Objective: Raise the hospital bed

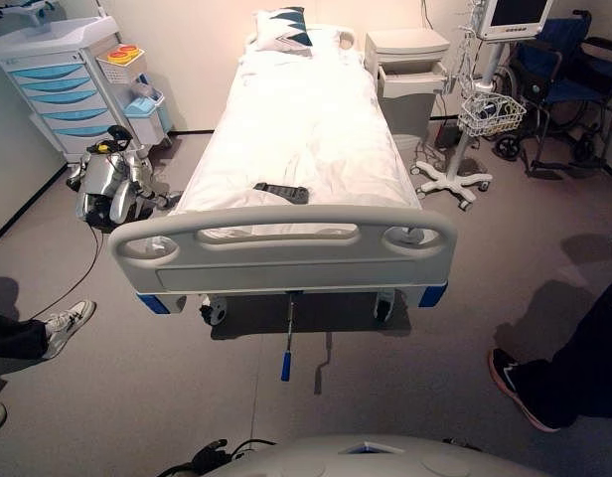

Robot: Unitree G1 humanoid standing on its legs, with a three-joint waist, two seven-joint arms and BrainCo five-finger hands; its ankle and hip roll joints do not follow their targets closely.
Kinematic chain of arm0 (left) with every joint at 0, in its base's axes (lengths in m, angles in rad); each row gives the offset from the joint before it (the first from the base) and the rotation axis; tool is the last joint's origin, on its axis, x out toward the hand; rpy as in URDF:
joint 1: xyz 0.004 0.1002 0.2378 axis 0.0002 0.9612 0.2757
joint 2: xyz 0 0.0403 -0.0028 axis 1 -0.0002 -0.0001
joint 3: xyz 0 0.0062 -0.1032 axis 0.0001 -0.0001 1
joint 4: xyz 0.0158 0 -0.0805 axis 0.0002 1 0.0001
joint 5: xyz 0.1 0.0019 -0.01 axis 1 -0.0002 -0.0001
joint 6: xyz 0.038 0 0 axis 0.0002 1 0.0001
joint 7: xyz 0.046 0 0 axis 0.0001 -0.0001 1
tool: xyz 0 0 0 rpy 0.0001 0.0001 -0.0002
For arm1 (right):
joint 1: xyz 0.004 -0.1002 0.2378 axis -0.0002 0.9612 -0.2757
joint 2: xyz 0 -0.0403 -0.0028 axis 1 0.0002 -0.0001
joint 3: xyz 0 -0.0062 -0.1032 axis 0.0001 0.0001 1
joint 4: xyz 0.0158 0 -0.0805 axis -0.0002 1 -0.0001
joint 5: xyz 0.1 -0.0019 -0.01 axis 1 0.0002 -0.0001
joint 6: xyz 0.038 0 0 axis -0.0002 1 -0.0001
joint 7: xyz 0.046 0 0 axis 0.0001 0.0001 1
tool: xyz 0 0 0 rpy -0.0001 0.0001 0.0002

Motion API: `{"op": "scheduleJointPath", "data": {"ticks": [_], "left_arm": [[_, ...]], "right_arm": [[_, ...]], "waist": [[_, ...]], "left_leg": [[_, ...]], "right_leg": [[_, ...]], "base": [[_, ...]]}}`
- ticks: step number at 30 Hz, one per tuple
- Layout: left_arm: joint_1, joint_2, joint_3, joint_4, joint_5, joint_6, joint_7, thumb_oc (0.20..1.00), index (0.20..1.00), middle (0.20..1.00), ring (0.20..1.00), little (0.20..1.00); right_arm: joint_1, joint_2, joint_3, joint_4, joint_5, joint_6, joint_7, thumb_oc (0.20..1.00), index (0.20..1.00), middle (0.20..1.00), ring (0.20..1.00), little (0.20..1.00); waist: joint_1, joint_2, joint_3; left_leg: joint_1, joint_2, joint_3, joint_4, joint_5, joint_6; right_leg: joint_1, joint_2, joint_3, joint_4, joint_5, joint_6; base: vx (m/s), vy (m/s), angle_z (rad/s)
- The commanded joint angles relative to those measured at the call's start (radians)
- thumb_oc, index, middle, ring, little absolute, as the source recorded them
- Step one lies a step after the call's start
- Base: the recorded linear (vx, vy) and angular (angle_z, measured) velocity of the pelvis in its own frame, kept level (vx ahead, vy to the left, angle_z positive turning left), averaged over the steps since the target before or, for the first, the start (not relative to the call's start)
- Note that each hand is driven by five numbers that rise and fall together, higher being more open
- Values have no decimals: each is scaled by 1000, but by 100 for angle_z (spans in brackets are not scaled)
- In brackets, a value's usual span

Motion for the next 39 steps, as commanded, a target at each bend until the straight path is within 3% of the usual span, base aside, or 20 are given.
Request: {"op": "scheduleJointPath", "data": {"ticks": [1, 3, 8, 9, 12, 18, 19, 23, 25, 39], "left_arm": [[-66, 36, 64, 50, -35, -22, -2, 1000, 1000, 1000, 1000, 1000], [-66, 36, 64, 50, -35, -22, -2, 1000, 1000, 1000, 1000, 1000], [-107, 65, 69, 10, -77, -37, 25, 1000, 1000, 1000, 1000, 1000], [-112, 69, 71, -27, -100, -47, 30, 1000, 1000, 1000, 1000, 1000], [-140, 65, 53, -51, -138, -65, 51, 1000, 1000, 1000, 1000, 1000], [-163, 66, 44, -67, -163, -73, 66, 1000, 1000, 1000, 1000, 1000], [-205, 69, 25, -109, -196, -99, 104, 1000, 1000, 1000, 1000, 1000], [-225, 74, 19, -127, -211, -112, 124, 1000, 1000, 1000, 1000, 1000], [-470, 142, -9, -111, -296, -98, 172, 1000, 1000, 1000, 1000, 1000], [-730, 286, -3, -153, -438, -97, 211, 1000, 1000, 1000, 1000, 1000]], "right_arm": [[-74, 7, 15, 36, 0, 0, 6, 1000, 1000, 1000, 1000, 1000], [-74, 7, 15, 36, 0, 0, 6, 1000, 1000, 1000, 1000, 1000], [-146, -31, 30, -55, 23, -15, -22, 1000, 1000, 1000, 1000, 1000], [-143, -55, 34, -131, 24, -34, -27, 1000, 1000, 1000, 1000, 1000], [-177, -57, 46, -117, 39, -49, -50, 1000, 1000, 1000, 1000, 1000], [-203, -60, 57, -124, 52, -58, -64, 1000, 1000, 1000, 1000, 1000], [-257, -77, 72, -155, 65, -86, -117, 1000, 1000, 1000, 1000, 1000], [-282, -84, 81, -163, 66, -96, -134, 1000, 1000, 1000, 1000, 1000], [-383, -110, 144, -176, 49, -100, -157, 1000, 1000, 1000, 1000, 1000], [-484, -214, 160, -415, 76, -138, -206, 1000, 1000, 1000, 1000, 1000]], "waist": [[-14, -81, 19], [-14, -81, 19], [-17, -86, 95], [-19, -90, 134], [-21, -91, 195], [-21, -92, 230], [-30, -86, 311], [-36, -87, 334], [-77, -106, 357], [-166, -136, 433]], "left_leg": [[-31, -38, 5, 67, -1, 15], [-31, -38, 5, 67, -1, 15], [-148, -36, 9, 117, 10, 13], [-181, -35, 7, 131, 13, 14], [-257, -37, 1, 173, 13, 14], [-309, -38, 1, 212, 8, 15], [-425, -36, 7, 305, -14, 15], [-483, -35, 6, 345, -20, 16], [-571, -10, 42, 378, -27, 13], [-857, 31, 53, 427, -1, 8]], "right_leg": [[-13, -61, 42, 34, 16, 78], [-13, -61, 42, 34, 16, 78], [-137, -61, 64, 82, 26, 73], [-174, -61, 70, 103, 27, 70], [-246, -64, 76, 135, 32, 67], [-288, -68, 80, 150, 35, 65], [-398, -69, 105, 203, 31, 59], [-463, -67, 113, 235, 31, 57], [-591, -54, 147, 290, 33, 54], [-912, -36, 186, 355, 73, 63]], "base": [[0, 0, 0], [-26, -1, 0], [-89, -8, -11], [-90, -19, -5], [-97, -18, -7], [-41, -4, -2], [-91, 2, 0], [-57, 1, -14], [-74, 33, -7], [-62, -6, -19]]}}
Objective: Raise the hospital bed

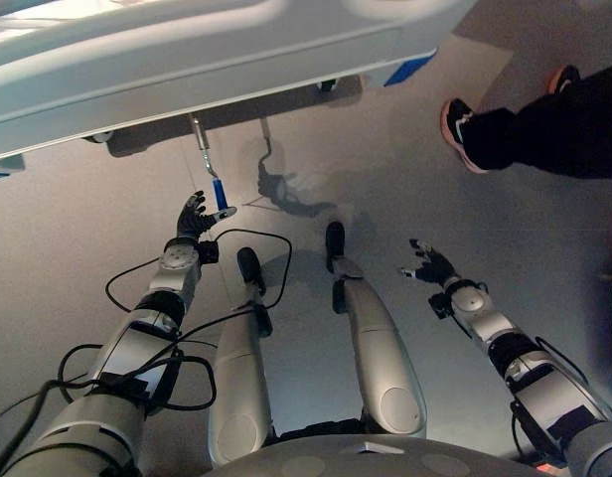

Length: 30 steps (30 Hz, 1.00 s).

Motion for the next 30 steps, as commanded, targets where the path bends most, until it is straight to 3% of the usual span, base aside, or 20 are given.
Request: {"op": "scheduleJointPath", "data": {"ticks": [1, 8, 9, 13, 30], "left_arm": [[25, 64, 38, 10, -58, -14, 30, 1000, 1000, 1000, 1000, 1000], [-11, 100, 51, 1, -72, -20, 51, 1000, 1000, 1000, 1000, 1000], [-9, 113, 55, -3, -69, -24, 56, 1000, 1000, 1000, 1000, 1000], [3, 124, 61, -12, -64, -23, 64, 1000, 1000, 1000, 1000, 1000], [28, 166, 67, -45, -51, -32, 74, 1000, 1000, 1000, 1000, 1000]], "right_arm": [[46, -47, 4, -69, 25, -35, -25, 1000, 1000, 1000, 1000, 1000], [56, -75, 0, -133, 21, -52, -43, 1000, 1000, 1000, 1000, 1000], [70, -86, -2, -170, 9, -57, -48, 1000, 1000, 1000, 1000, 1000], [88, -95, -6, -199, 1, -62, -47, 1000, 1000, 1000, 1000, 1000], [138, -122, -4, -238, -15, -69, -8, 1000, 1000, 1000, 1000, 1000]], "waist": [[-22, -37, -25], [-39, -40, -1], [-37, -39, 2], [-33, -36, 3], [-32, -30, -32]], "left_leg": [[-108, 21, -34, 120, 1, -3], [-192, 26, -47, 143, 2, -3], [-214, 34, -61, 157, -31, -11], [-253, 38, -72, 174, -33, -10], [-339, 36, -98, 210, -35, -12]], "right_leg": [[-44, -17, 20, -24, 46, 121], [-125, -20, 15, -5, 54, 121], [-149, -13, 18, 15, 24, 127], [-190, -13, 21, 29, 22, 124], [-264, -11, 16, 53, 18, 115]], "base": [[-29, -41, -3], [-1, -41, -1], [73, -49, -2], [21, -24, 3], [1, -5, 0]]}}
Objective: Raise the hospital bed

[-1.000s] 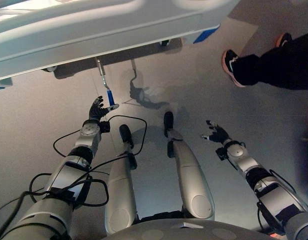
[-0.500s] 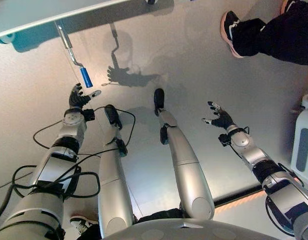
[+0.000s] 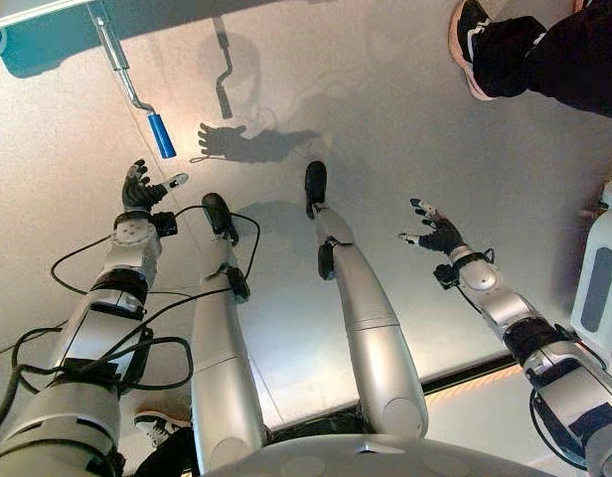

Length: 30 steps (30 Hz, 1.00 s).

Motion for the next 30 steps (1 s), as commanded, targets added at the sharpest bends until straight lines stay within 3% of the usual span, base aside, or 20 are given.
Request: {"op": "scheduleJointPath", "data": {"ticks": [1, 6, 16, 30], "left_arm": [[70, 32, 40, -33, -14, -28, 15, 1000, 1000, 1000, 1000, 1000], [62, 43, 13, -49, -20, -15, -6, 1000, 1000, 1000, 1000, 1000], [17, 75, -27, -32, -172, 47, -104, 1000, 1000, 1000, 1000, 1000], [-48, 113, -83, -5, -176, 80, -138, 1000, 1000, 1000, 1000, 1000]], "right_arm": [[123, -55, -3, -59, -9, -40, 10, 1000, 1000, 1000, 1000, 1000], [127, -56, 0, -52, -10, -32, 22, 1000, 1000, 1000, 1000, 1000], [112, -54, 31, -9, 9, 3, 65, 1000, 1000, 1000, 1000, 1000], [103, -47, 59, 23, 14, 22, 91, 1000, 1000, 1000, 1000, 1000]], "waist": [[4, -3, -59], [4, 4, -67], [3, 20, -93], [3, 24, -91]], "left_leg": [[-48, 13, -57, 109, -41, -2], [-52, 12, -55, 111, -42, -1], [-50, 12, -53, 102, -44, 1], [-46, 3, -57, 99, -43, 6]], "right_leg": [[-19, -27, 36, 20, -8, 133], [-27, -27, 39, 23, -7, 132], [-31, -25, 41, 22, -11, 132], [-35, -26, 42, 28, -10, 133]], "base": [[0, 0, 0], [0, 0, 0], [0, 0, 0], [0, 0, 0]]}}
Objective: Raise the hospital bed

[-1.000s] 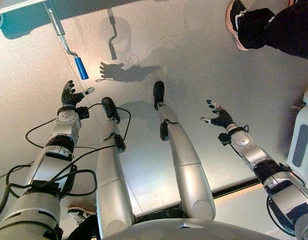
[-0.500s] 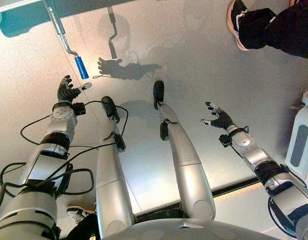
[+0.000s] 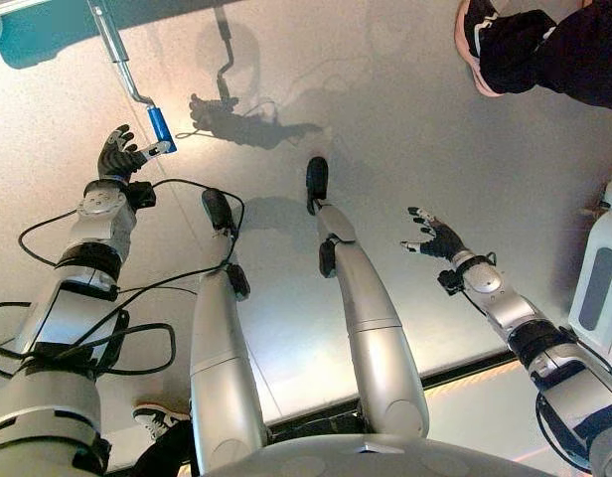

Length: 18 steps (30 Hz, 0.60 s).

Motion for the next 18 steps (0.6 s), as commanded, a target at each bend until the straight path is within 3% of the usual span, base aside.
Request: {"op": "scheduleJointPath", "data": {"ticks": [1, 18], "left_arm": [[65, -10, 8, 16, -22, 5, -14, 1000, 1000, 1000, 1000, 1000], [-19, 13, -43, 37, -49, 28, -39, 1000, 1000, 1000, 1000, 1000]], "right_arm": [[94, -29, 55, 14, 12, 13, 8, 1000, 1000, 1000, 1000, 1000], [86, -27, 88, 17, 6, 22, 25, 1000, 1000, 1000, 1000, 1000]], "waist": [[-5, 22, -88], [-10, 15, -82]], "left_leg": [[-21, 14, -49, 89, -43, 6], [-28, 10, -52, 110, -48, 4]], "right_leg": [[-8, -17, 42, 10, -12, 135], [-11, -20, 39, 28, -11, 134]], "base": [[0, 0, 0], [0, 0, 0]]}}
